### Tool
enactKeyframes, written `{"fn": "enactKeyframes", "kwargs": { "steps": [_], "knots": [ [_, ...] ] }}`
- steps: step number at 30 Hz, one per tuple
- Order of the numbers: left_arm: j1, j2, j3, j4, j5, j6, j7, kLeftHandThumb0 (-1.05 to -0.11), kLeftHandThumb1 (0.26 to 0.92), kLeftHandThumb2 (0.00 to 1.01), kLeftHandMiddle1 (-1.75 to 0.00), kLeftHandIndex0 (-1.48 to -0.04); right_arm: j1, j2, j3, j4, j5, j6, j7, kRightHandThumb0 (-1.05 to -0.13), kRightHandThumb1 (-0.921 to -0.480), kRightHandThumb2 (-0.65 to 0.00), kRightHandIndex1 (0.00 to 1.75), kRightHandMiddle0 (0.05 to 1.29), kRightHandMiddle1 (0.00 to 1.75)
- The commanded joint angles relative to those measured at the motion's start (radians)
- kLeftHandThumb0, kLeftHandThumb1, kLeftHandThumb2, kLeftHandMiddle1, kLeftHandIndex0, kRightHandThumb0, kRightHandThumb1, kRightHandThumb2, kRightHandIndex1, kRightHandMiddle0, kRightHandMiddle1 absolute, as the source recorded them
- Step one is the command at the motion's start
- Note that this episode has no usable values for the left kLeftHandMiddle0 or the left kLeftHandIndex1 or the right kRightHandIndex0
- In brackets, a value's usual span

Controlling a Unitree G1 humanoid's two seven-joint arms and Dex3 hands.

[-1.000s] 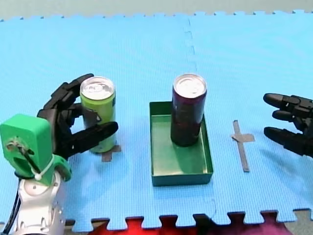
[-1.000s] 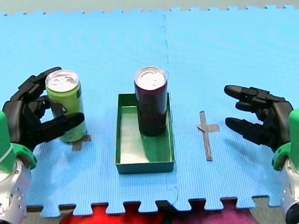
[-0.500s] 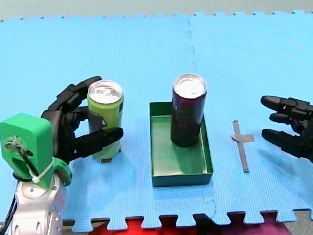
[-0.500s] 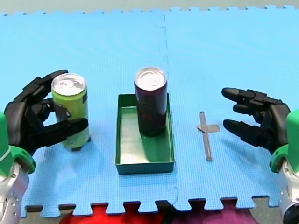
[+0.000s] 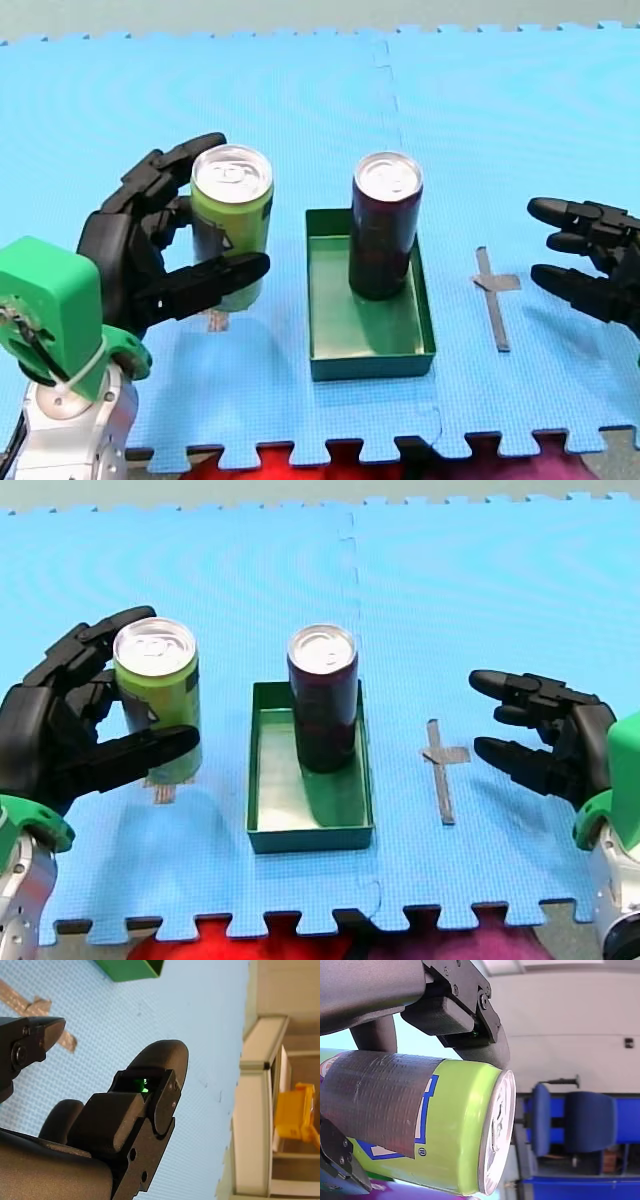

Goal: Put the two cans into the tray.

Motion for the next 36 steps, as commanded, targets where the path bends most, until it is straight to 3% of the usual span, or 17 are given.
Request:
{"fn": "enactKeyframes", "kwargs": {
  "steps": [1,11,21,36],
  "knots": [
    [0.016,-0.008,-0.012,-0.141,-0.04,0.01,-0.001,-0.289,0.831,0.0,-1.75,-0.54,0.002,-0.012,-0.001,-0.007,-0.002,0.007,-0.01,-0.577,-0.843,-0.001,1.47,1.05,0.0],
    [0.014,0.002,-0.032,-0.213,-0.016,0.027,0.003,-0.287,0.827,0.0,-1.75,-0.54,-0.002,-0.011,0.004,-0.01,-0.003,0.014,-0.016,-0.578,-0.845,-0.001,1.46,1.05,0.0],
    [0.003,-0.016,-0.075,-0.263,-0.001,0.054,0.037,-0.283,0.822,0.0,-1.75,-0.54,-0.006,-0.006,0.008,-0.013,-0.005,0.022,-0.024,-0.578,-0.845,0.0,1.47,1.05,0.0],
    [0.017,-0.079,-0.151,-0.214,0.041,-0.012,0.062,-0.282,0.814,0.0,-1.75,-0.56,0.0,-0.004,0.009,-0.018,-0.005,0.017,-0.03,-0.573,-0.845,0.0,1.46,1.05,0.0]
  ]
}}
